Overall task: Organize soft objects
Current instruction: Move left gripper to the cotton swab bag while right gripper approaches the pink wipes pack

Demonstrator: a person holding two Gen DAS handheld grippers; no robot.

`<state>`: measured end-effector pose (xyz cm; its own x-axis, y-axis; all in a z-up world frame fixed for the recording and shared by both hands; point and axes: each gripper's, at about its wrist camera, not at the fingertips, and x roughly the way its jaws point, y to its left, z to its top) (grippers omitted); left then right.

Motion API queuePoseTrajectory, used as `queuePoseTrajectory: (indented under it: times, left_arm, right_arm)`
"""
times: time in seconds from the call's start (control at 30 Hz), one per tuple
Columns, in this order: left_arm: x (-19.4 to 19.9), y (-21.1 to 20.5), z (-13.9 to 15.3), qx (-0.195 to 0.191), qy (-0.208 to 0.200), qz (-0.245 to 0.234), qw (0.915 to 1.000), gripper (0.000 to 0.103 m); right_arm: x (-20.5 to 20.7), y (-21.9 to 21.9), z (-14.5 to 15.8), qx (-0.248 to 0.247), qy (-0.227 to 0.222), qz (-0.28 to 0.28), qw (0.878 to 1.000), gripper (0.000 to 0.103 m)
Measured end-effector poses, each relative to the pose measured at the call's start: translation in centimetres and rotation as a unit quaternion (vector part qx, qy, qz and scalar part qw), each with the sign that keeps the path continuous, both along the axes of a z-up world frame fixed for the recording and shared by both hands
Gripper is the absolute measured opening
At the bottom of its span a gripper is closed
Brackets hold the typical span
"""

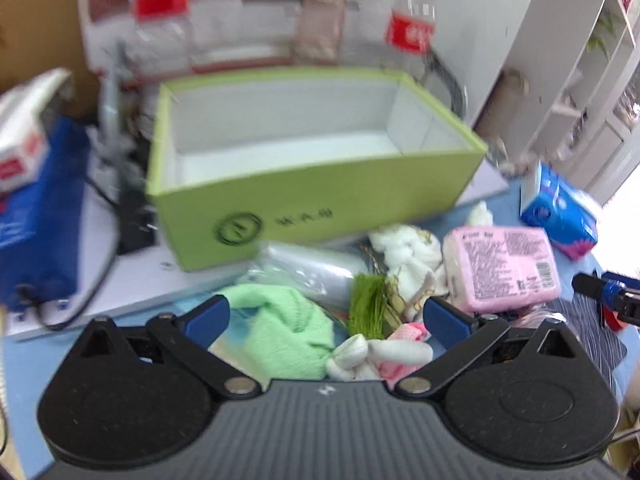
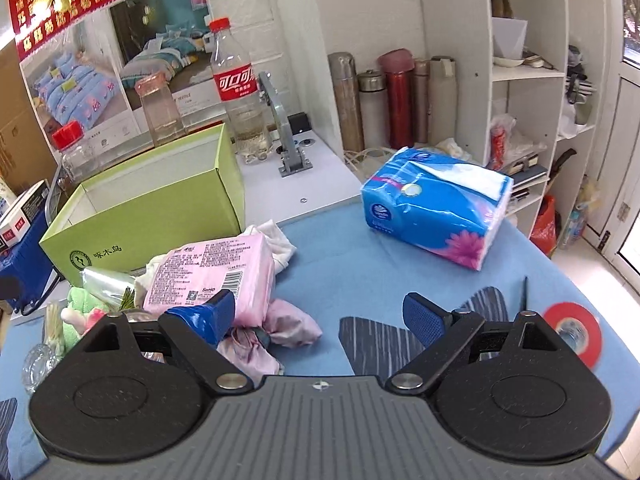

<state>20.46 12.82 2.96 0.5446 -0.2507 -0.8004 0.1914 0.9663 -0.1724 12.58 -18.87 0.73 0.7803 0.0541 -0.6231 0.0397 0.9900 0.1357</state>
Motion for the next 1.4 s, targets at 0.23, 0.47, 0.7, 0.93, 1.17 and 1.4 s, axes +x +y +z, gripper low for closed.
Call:
queuePoseTrajectory:
  times: [0.23, 0.47, 0.7, 0.93, 1.17, 1.4]
  left_arm:
    - [2.0, 1.9, -5.0, 0.097, 0.057, 0.024, 0.9933, 0.102]
    - [-2.9, 9.2, -5.8, 0.038, 0.059, 0.109, 0.9915, 0.102]
    - [-6.7, 12.1, -5.2, 0.029, 0.047, 0.205, 0.9772, 0.102]
    - [-8.7, 11.8, -3.1, 0.041, 0.013, 0.214, 0.9759, 0.102]
    - [-10.2, 12.2, -2.5, 0.037, -0.004, 0.227, 0.9733, 0.102]
    - [-12.7, 13.1, -1.2, 0.017, -0.036, 0.259, 0.9652, 0.102]
  right_arm:
    - [2.4, -0.1, -0.9, -0.013, 0.029, -0.001, 0.999, 0.078]
    - [4.0, -0.4, -0.3, -0.014, 0.032, 0.003, 0.999, 0.078]
    - [6.8, 4.6, 1.4, -0.035, 0.023, 0.096, 0.994, 0.078]
    - [13.0, 12.0, -1.0, -0.111, 0.103, 0.183, 0.971, 0.078]
    - [11.5, 6.4, -0.6, -0.103, 0.120, 0.134, 0.978, 0.078]
    - [5.6, -1.2, -0.9, -0.068, 0.106, 0.053, 0.991, 0.078]
